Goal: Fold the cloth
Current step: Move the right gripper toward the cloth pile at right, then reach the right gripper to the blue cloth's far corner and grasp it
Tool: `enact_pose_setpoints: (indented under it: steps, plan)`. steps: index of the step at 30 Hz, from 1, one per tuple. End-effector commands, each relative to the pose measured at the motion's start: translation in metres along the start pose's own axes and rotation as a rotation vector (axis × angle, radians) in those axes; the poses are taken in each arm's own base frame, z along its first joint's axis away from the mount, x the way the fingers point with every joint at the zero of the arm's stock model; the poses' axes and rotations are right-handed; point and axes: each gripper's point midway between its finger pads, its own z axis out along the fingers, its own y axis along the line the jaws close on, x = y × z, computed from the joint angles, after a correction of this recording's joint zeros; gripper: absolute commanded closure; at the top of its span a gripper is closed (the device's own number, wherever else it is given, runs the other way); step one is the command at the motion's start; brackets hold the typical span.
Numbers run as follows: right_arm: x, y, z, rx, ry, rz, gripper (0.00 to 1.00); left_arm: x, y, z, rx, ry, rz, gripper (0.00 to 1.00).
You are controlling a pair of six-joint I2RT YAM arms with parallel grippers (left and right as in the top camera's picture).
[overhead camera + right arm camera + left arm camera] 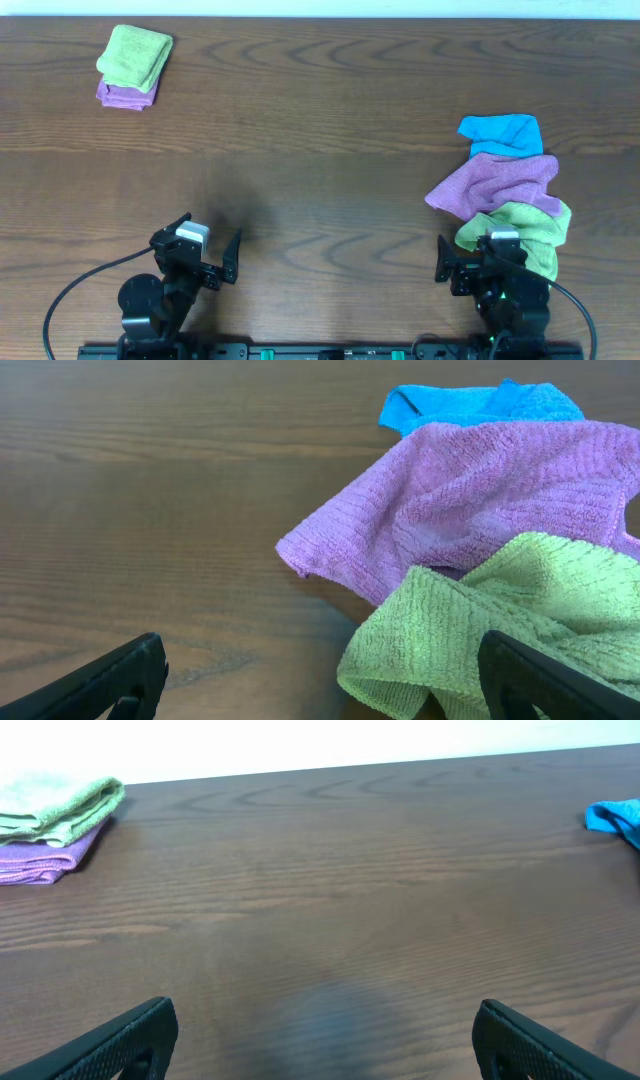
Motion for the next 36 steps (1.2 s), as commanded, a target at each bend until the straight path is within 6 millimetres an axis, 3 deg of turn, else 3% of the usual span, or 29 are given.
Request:
enact_pose_setpoints:
  steps: [1,12,14,15,17,19,21,24,29,31,36]
  plan:
    - [-0.001,0.003,0.000,-0.015,-0.006,-0.012,0.01,0.010,-0.001,0.002,0.009,0.024,0.007,0.04]
    - [-0.003,0.003,0.000,-0.016,-0.017,-0.012,0.01,0.010,-0.001,0.002,0.009,0.024,0.007,0.05]
    - [-0.014,0.004,-0.001,-0.022,-0.061,0.011,0.01,0.010,-0.001,0.002,0.009,0.024,0.007,0.05]
    - [-0.023,0.005,-0.001,-0.031,-0.097,0.101,0.01,0.010,-0.001,0.002,0.009,0.024,0.007,0.05]
    - [-0.036,0.007,-0.003,-0.067,-0.141,0.425,0.01,0.010,-0.001,0.002,0.009,0.024,0.007,0.05]
    - [-0.036,0.006,-0.003,-0.077,-0.136,0.627,0.01,0.010,-0.001,0.002,0.009,0.024,0.007,0.05]
    - [-0.049,-0.010,-0.006,0.001,-0.220,0.634,0.01,0.010,-0.001,0.002,0.009,0.024,0.007,0.04]
    - [-0.056,-0.014,-0.007,0.007,-0.260,0.667,0.01,0.010,-0.001,0.002,0.009,0.024,0.007,0.04]
    - [-0.103,-0.042,-0.027,0.093,-0.522,0.718,0.01,0.010,-0.001,0.002,0.009,0.024,0.007,0.05]
    - [-0.120,-0.043,-0.032,0.088,-0.587,0.701,0.01,0.010,-0.001,0.002,0.009,0.024,0.007,0.05]
    - [-0.135,-0.038,-0.009,0.086,-0.552,0.620,0.01,0.010,-0.001,0.002,0.009,0.024,0.007,0.05]
